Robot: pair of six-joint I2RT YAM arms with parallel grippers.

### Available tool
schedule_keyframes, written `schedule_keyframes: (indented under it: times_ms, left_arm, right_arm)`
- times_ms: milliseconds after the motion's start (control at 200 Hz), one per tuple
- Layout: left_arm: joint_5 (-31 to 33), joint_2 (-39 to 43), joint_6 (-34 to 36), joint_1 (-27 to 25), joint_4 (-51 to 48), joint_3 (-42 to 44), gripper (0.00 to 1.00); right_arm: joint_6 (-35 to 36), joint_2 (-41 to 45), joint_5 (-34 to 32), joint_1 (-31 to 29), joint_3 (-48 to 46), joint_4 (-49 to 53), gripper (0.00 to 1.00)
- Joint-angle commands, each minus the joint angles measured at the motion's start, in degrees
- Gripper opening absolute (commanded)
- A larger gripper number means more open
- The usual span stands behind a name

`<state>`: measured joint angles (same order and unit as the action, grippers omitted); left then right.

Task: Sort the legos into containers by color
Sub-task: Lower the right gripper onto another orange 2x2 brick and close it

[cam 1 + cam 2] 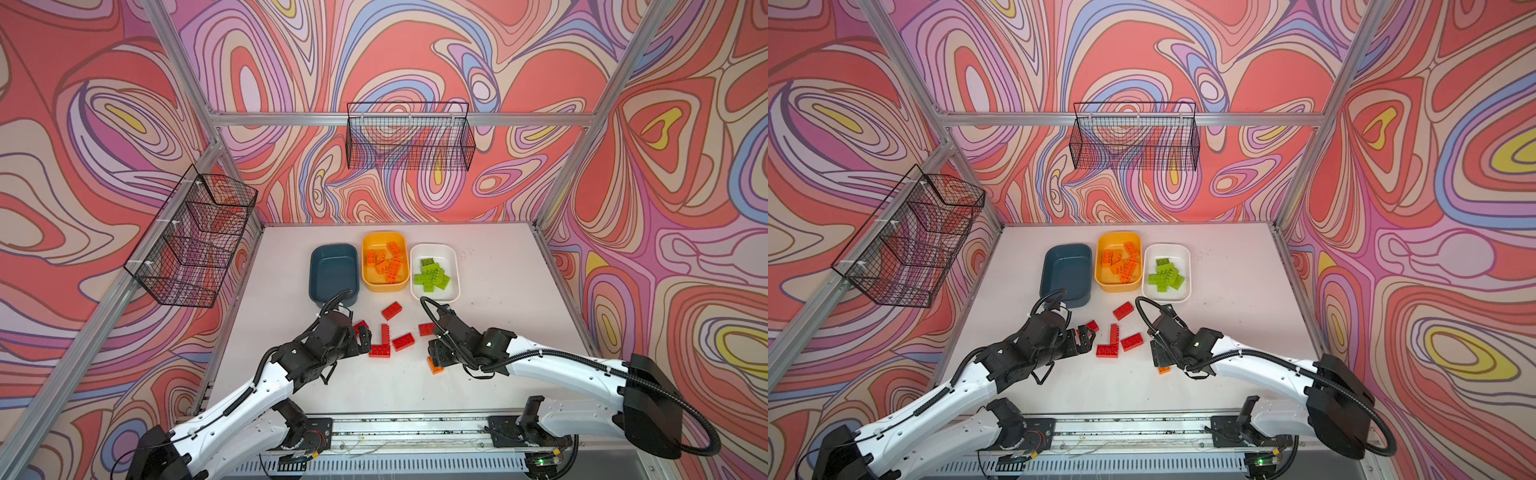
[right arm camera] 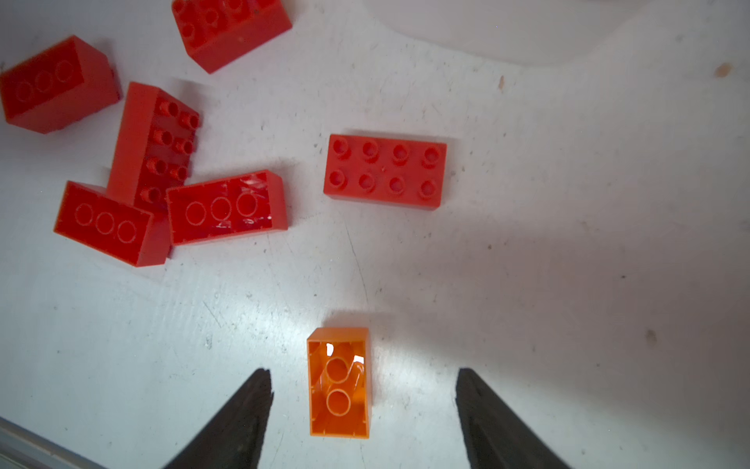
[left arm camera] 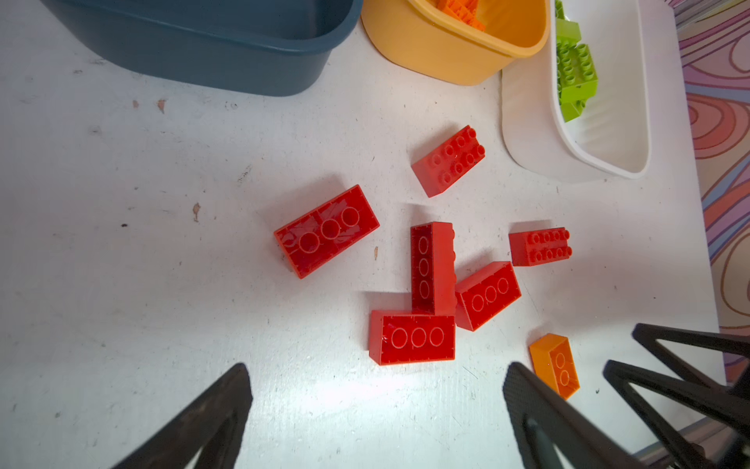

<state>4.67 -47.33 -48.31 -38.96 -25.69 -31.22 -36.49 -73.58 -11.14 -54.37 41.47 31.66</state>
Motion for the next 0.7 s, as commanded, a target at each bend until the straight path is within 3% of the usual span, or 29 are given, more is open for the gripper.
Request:
schedule_keyframes:
  times_ms: [0, 200, 461, 691]
  left_arm:
    - [2.52, 4.34, -2.77, 0.29, -4.59, 1.04, 1.00]
    - [4.10, 8.31, -4.13, 0.29, -7.46, 3.45, 1.00]
    - [2.86, 4.44, -3.82, 0.29, -5.50, 2.21, 1.00]
    - [2.89, 1.99, -3.28, 0.29, -5.42, -0.57, 1.00]
  right_arm:
    - [-2.03, -2.67, -0.01, -1.18, -1.41, -2.92, 0.72]
    - [-1.91, -5.19, 0.91, -1.39, -3.82, -6.39, 0.62]
    - [-3.83, -8.58, 1.23, -3.93, -5.09, -9.59, 0.54]
    - [-4.38, -8.40, -0.21, -4.34, -5.84, -9.93, 0.28]
